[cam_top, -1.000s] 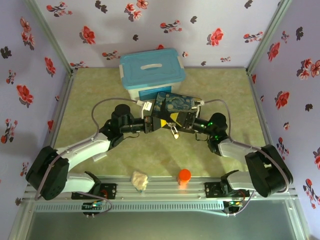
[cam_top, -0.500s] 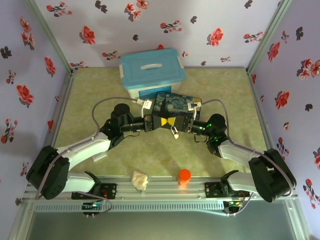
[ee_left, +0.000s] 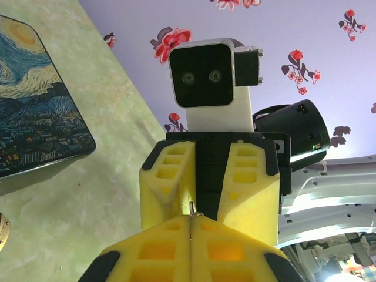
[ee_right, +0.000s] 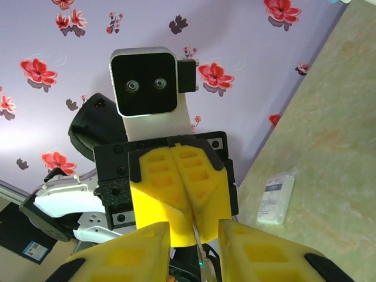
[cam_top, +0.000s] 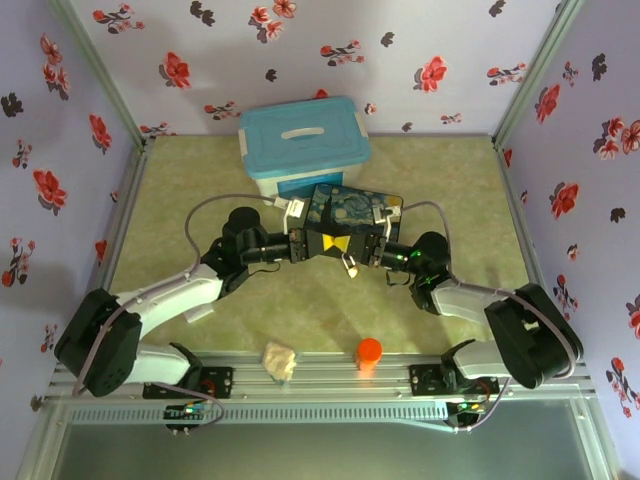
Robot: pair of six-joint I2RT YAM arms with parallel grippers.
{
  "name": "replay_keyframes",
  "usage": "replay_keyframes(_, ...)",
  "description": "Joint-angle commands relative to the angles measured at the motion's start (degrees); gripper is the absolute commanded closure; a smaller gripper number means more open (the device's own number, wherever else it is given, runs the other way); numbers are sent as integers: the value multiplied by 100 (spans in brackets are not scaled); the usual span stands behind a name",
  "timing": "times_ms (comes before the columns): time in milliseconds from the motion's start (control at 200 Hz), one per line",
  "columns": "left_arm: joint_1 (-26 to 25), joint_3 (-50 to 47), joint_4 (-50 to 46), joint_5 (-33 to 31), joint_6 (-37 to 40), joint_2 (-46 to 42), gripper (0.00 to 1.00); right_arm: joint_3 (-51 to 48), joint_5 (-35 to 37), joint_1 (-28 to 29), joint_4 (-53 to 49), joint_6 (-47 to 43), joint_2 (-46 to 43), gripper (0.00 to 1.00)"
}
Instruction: Unlock the padlock with the key
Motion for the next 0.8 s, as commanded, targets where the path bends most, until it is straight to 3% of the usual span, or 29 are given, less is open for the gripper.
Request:
replay_keyframes(0, 50, 141, 204, 73, -44, 30, 100, -90, -115, 43, 499, 146, 26, 76)
replay_keyframes(380, 103, 107, 225, 29, -70, 18, 100, -199, -98, 43, 428, 136, -23, 75)
replay_keyframes(565, 103, 55, 301, 21, -123, 28, 100, -195, -54, 38, 408, 89, -40, 89)
replay_keyframes(700, 103, 20, 318, 20, -140, 11, 100, -230, -12, 25, 399, 85, -44, 87)
replay_keyframes(795, 102, 1, 365, 20, -179, 22, 100, -246, 12, -5, 388, 72, -61, 80)
